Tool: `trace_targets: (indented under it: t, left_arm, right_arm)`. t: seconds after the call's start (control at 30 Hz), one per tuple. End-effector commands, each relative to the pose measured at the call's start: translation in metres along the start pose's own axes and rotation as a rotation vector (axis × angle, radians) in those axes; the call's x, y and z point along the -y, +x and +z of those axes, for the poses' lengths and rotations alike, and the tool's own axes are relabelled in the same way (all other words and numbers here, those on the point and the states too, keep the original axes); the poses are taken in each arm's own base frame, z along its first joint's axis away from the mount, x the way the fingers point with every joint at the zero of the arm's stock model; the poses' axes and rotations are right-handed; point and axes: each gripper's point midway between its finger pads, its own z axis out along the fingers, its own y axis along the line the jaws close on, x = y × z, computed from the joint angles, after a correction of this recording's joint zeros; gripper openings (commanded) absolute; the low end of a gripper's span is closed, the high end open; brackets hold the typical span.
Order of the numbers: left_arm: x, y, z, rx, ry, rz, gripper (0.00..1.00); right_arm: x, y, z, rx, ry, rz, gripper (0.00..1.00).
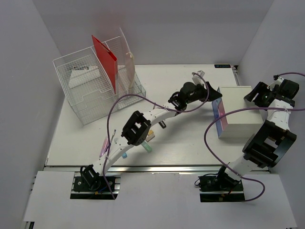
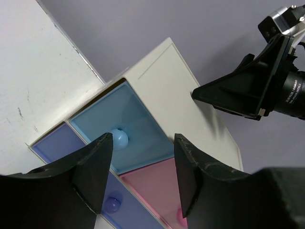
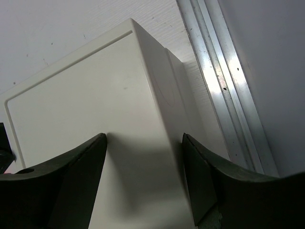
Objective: Organize the desk
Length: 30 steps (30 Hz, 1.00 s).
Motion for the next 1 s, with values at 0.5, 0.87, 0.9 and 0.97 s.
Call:
trace_targets:
  t: [0.5, 0.87, 0.9, 0.97]
  left_arm:
    - [-0.03, 0.0, -0.003, 0.007, -0.028, -0.041, 0.56]
    - [-0.027, -0.002, -0.004, 0.019, 0.047, -0.085, 0.56]
    - [-0.022, -0.005, -0.004, 0.027, 0.064, -0.083, 0.56]
    - [-0.018, -0.007, -0.005, 0.029, 0.075, -0.087, 0.56]
  right_arm:
    - [0.007, 0.012, 0.001, -0.032, 0.061, 0.041, 0.64]
    - [0.006, 0.013, -0.002, -0.034, 0.064, 0.046, 0.64]
    - [0.006, 0.012, -0.002, -0.033, 0.068, 0.044, 0.64]
    - [0.007, 0.013, -0.002, -0.035, 0.074, 0.045, 0.64]
